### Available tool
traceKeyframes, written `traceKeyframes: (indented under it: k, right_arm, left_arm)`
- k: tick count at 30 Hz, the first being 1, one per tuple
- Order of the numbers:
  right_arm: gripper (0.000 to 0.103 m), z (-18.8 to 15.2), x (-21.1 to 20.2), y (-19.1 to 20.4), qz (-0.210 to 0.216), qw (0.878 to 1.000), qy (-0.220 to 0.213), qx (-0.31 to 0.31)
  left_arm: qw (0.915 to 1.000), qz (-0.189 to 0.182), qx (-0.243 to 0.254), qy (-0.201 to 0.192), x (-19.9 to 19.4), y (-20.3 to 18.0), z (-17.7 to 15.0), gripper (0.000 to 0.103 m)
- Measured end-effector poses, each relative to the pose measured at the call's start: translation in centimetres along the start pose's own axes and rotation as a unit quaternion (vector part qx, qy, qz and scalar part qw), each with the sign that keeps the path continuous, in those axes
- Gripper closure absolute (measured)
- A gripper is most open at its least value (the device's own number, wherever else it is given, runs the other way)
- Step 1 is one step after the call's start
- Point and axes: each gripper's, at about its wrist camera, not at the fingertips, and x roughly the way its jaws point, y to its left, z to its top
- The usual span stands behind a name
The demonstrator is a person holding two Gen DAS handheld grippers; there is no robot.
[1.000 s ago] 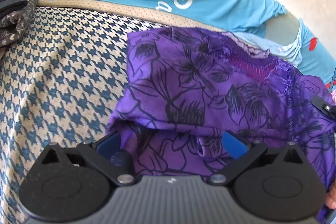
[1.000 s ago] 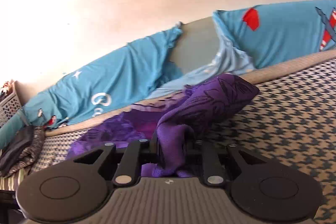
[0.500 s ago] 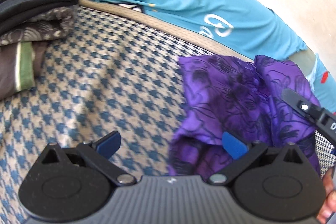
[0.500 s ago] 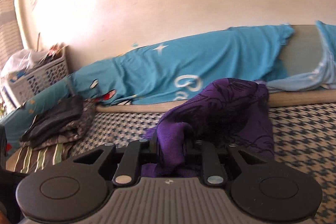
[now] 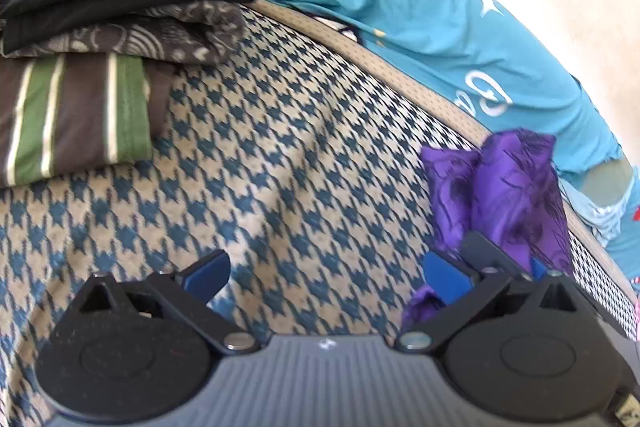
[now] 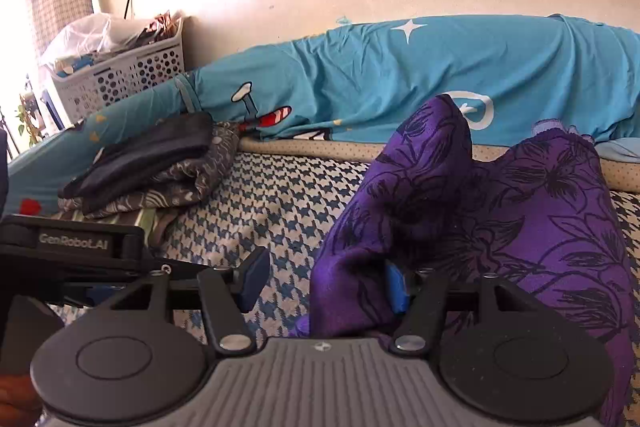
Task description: Fold clothes
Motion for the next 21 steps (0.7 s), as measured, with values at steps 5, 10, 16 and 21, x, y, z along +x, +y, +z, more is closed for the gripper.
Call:
traceKeyframes:
  k: [5,10,16,21]
  right_arm:
    - [0.038,0.2,-0.5,0.1,0.020,1.000,-0.006,-0.002]
    - [0.034,0.4,-0.6,1.1,0.032,0.998,-0.001,-0.047]
    - [0.029,-0.3,-0.8,2.1,0.051,0.994,0.019,-0.091]
    - [0.027,-0.5,-1.8,3.6,0.043,0.987,-0.003,-0.153]
  left_arm:
    - [0.9999,0.002,-0.011,-0.004,0.0,0.4,0.3,0.000]
    - [0.9991,0.017,-0.024,-0.031,-0.7,1.0,1.0,0.000]
    - [0.9982,0.009,-0.049,-0.032,-0.7,1.3,1.4,0.000]
    - [0.9987,-0.003,-0.027,-0.044,-0.7,-0.2,1.3,0.000]
